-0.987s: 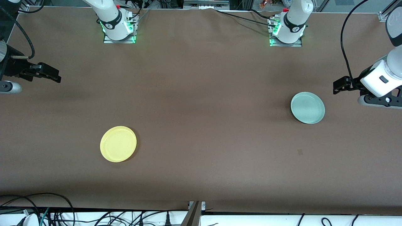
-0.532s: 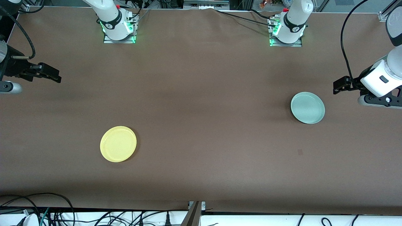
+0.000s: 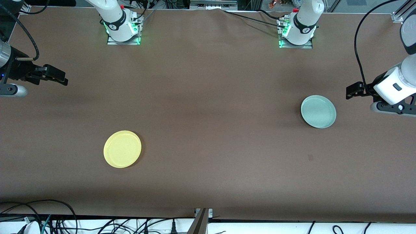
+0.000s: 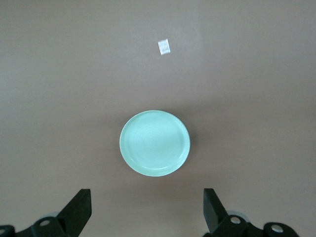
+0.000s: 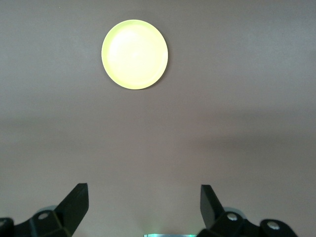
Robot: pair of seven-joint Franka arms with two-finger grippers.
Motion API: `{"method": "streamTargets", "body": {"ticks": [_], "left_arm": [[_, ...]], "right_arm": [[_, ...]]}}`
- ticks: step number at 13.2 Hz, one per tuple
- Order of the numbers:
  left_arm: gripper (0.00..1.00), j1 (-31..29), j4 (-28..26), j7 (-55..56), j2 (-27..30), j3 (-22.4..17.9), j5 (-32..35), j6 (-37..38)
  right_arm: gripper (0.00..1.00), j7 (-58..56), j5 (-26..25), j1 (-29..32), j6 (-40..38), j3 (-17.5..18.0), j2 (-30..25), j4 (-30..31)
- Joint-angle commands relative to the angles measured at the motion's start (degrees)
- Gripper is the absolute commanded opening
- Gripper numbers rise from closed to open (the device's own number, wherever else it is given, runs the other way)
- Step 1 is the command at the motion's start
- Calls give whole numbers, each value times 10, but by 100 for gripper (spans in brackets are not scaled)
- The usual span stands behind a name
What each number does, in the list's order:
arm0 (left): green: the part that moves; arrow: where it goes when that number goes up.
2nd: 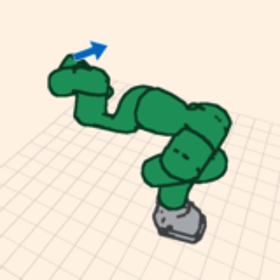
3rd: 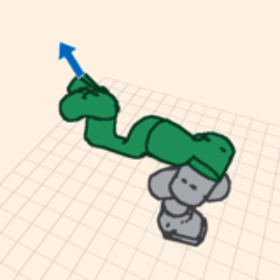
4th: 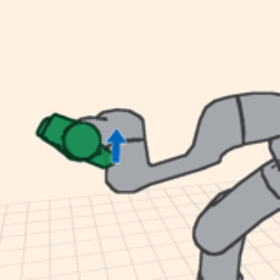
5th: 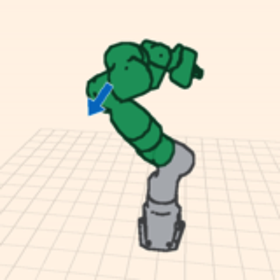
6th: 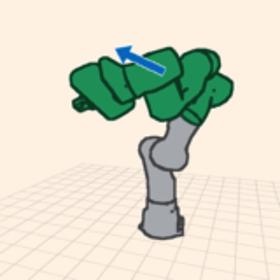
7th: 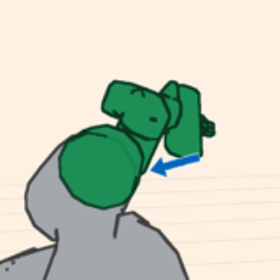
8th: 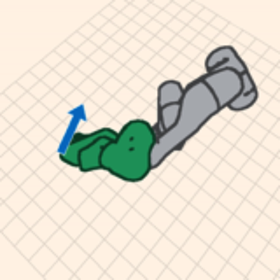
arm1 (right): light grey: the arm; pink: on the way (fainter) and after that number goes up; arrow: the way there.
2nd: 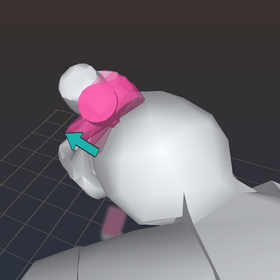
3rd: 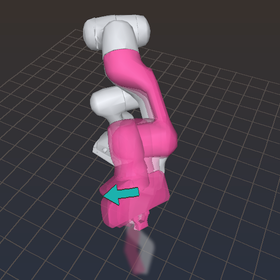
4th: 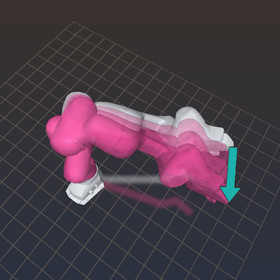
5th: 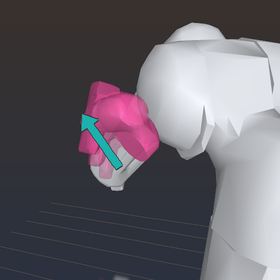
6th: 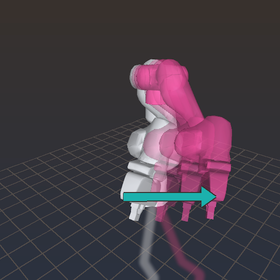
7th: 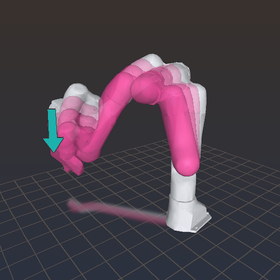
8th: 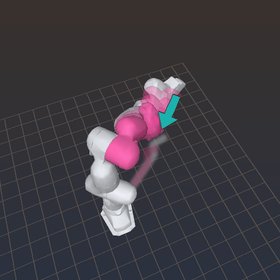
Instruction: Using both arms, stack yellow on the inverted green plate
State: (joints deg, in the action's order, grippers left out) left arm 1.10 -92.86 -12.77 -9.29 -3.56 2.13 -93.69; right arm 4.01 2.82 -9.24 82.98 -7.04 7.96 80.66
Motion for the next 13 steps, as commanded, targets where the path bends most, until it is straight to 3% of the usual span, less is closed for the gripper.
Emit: {"method": "streamTargets", "body": {"ticks": [1,3,8,11,13], "left_arm": [[100,-35,18,-108,-49,-1,-12,3],[100,-49,15,-175,-90,-1,-16,-21],[100,-86,-29,-327,-173,-1,-12,-182],[100,-89,-136,-369,-180,-1,-11,-315],[100,-110,-173,-417,-201,1,-12,-393]], "right_arm": [[100,-4,10,1,1,-3,-1,-3],[100,-8,5,1,-2,-3,-1,-3],[100,-2,8,4,2,-4,0,-3],[100,-4,8,2,2,-3,0,-3],[100,-4,8,3,2,-3,0,-3]]}}
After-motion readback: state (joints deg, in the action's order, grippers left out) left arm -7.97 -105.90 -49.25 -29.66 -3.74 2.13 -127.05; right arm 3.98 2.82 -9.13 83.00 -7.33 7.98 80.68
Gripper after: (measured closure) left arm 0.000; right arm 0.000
